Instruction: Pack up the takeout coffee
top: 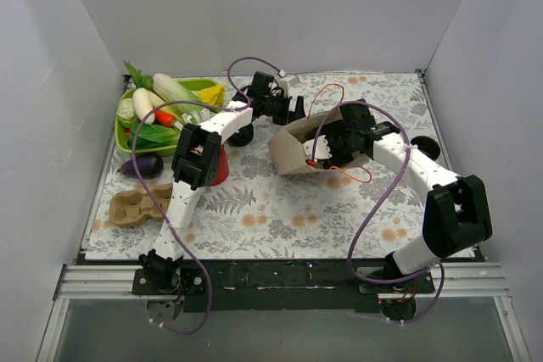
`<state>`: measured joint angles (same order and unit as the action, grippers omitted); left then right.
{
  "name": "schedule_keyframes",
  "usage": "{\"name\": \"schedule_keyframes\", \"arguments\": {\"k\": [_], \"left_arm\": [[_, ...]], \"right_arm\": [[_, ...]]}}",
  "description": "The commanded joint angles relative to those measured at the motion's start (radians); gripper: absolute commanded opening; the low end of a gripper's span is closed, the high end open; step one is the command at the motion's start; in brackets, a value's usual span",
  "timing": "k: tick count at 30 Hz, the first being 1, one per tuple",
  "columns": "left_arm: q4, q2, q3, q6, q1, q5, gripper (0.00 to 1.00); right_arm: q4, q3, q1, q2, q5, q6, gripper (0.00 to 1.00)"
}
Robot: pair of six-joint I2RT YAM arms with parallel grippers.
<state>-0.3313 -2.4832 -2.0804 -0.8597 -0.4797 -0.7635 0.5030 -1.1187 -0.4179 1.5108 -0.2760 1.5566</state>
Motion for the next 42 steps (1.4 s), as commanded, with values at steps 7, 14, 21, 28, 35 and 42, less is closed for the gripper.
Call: {"name": "schedule_keyframes", "arguments": {"k": [7, 14, 21, 28, 35, 42], "left_arm": [[-0.011, 0.006, 0.031, -0.002, -0.013, -0.022, 0.93], [0.008, 0.033, -0.076, -0.045, -0.005, 0.104, 0.97], [0.026, 0.127, -0.116, -0.113, 0.016, 0.256, 0.97], [0.044, 0.314, 0.005, -0.067, 0.041, 0.299, 0.98], [0.04, 0.471, 0.124, -0.05, 0.047, 0.319, 0.98], [0.034, 0.552, 0.194, -0.042, 0.041, 0.336, 0.98]], "right_arm": [[0.044, -0.099, 0.01, 0.155, -0.071, 0.057, 0.01], [0.302, -0.292, 0.013, 0.293, -0.063, 0.088, 0.01], [0.539, -0.476, 0.011, 0.406, 0.006, 0.114, 0.01], [0.796, -0.622, -0.015, 0.468, 0.113, 0.097, 0.01], [0.804, -0.527, -0.065, 0.384, 0.211, 0.054, 0.01], [0.7, -0.428, -0.065, 0.376, 0.236, -0.052, 0.01]]}}
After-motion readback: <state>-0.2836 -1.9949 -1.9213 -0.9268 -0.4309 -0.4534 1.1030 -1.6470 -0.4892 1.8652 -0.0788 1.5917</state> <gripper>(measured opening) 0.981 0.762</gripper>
